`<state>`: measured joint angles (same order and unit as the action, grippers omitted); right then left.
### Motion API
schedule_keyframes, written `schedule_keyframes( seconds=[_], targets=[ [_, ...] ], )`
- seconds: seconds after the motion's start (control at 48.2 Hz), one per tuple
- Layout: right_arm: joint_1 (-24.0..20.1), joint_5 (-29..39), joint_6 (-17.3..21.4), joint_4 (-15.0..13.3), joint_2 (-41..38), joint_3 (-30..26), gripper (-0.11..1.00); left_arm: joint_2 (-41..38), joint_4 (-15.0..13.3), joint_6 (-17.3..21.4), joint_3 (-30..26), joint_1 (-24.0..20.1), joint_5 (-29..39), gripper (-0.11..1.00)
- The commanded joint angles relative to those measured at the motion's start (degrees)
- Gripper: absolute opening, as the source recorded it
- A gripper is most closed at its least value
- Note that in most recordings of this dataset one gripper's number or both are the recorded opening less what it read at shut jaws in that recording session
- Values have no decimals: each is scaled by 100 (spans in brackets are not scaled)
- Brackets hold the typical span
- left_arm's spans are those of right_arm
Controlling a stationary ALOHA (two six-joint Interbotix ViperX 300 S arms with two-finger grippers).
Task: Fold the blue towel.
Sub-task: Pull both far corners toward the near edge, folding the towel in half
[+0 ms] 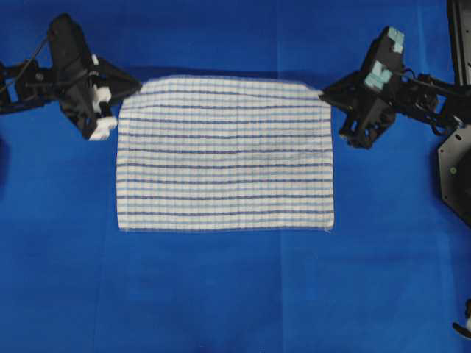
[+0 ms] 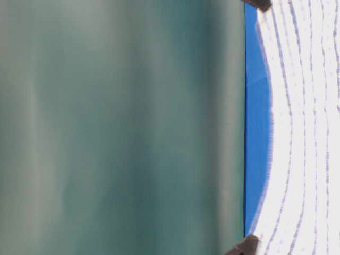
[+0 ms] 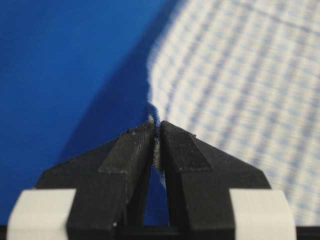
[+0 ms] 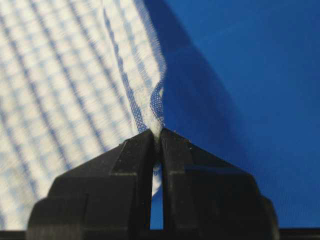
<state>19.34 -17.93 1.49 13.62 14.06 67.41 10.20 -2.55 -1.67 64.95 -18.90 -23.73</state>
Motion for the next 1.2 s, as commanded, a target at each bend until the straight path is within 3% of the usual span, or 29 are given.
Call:
schedule_keyframes(
  seconds=[0.0,0.394,0.602,0.768,1.183],
  targets=[
    [-185,97,79,105,360,70,4,360,0,-9,44,290,-26,5],
    [-1318,633,536,378,1512,387,4,747,-44,-316,281,1556,-35,4],
    [-1969,712,712,633,1556,413,4,738,-44,-606,272,2101,-62,5],
    [-2180,712,721,782,1433,387,4,677,-44,-712,237,2514,-62,5],
    [-2522,729,721,826,800,123,4,642,-44,-712,237,2760,0,4]
  ],
)
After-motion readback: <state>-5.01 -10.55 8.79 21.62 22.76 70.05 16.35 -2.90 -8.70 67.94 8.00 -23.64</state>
